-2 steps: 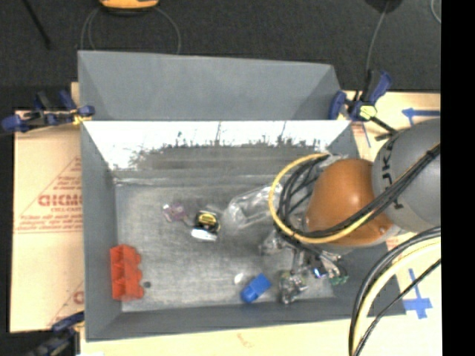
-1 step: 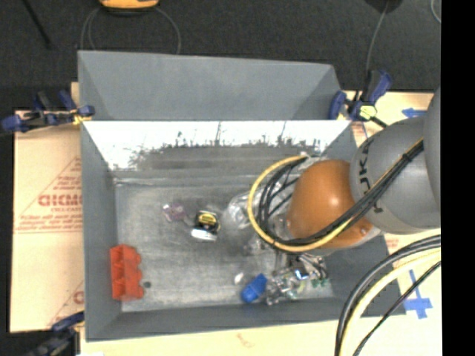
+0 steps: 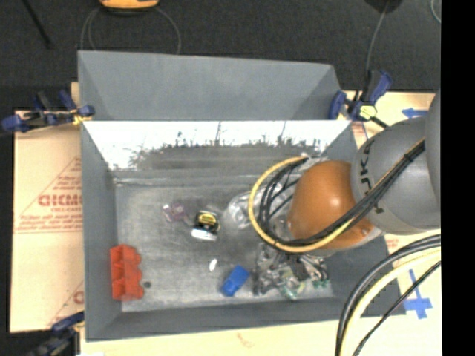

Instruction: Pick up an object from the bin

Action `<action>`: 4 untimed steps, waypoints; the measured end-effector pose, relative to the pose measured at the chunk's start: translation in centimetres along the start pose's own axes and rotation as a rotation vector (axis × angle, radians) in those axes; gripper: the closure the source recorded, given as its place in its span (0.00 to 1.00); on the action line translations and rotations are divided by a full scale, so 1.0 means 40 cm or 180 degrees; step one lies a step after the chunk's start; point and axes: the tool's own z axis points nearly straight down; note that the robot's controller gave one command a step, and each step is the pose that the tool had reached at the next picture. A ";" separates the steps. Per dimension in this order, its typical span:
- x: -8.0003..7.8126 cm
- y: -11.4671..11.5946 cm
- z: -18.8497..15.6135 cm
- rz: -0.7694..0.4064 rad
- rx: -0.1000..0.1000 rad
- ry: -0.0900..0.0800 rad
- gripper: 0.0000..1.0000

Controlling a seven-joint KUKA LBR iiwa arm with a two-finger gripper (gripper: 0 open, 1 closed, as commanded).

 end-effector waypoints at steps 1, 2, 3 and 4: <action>-0.004 0.001 0.000 -0.0003 0.0001 -0.0020 0.00; -0.065 0.127 0.008 -0.0413 0.0005 -0.0002 0.00; -0.072 0.129 0.001 -0.0417 0.0002 -0.0029 1.00; -0.106 0.115 -0.300 -0.0622 -0.0003 -0.0004 1.00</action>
Offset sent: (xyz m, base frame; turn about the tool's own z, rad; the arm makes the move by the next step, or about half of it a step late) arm 0.0000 0.0000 0.0000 0.0000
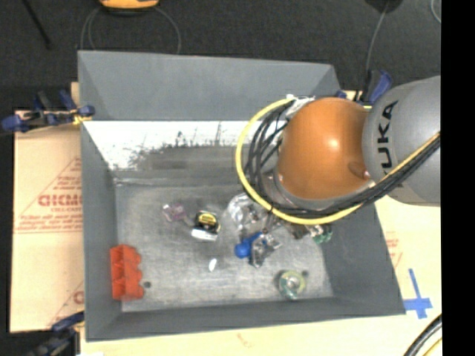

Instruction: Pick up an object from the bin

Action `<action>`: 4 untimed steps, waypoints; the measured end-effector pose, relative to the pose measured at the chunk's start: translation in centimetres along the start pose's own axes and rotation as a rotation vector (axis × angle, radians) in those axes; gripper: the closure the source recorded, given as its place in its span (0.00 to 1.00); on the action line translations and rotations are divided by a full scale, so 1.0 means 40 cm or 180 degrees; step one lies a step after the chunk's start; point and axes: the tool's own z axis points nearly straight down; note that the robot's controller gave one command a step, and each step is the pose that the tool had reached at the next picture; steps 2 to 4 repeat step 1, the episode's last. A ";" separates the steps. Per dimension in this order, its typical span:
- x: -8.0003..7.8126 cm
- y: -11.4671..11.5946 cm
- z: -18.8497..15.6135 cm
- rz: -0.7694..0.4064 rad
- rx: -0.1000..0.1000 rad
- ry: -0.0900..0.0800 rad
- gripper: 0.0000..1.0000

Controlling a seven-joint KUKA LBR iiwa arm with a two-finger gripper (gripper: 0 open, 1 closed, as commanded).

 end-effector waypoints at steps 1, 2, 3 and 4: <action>0.053 -0.149 -0.237 -0.0840 0.0002 0.0008 1.00; 0.053 -0.149 -0.237 -0.0840 0.0002 0.0008 1.00; 0.053 -0.149 -0.237 -0.0840 0.0002 0.0008 1.00; 0.053 -0.149 -0.237 -0.0840 0.0002 0.0008 1.00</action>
Offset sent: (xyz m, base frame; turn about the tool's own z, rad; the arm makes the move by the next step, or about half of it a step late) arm 0.0028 -0.0603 0.0915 -0.2685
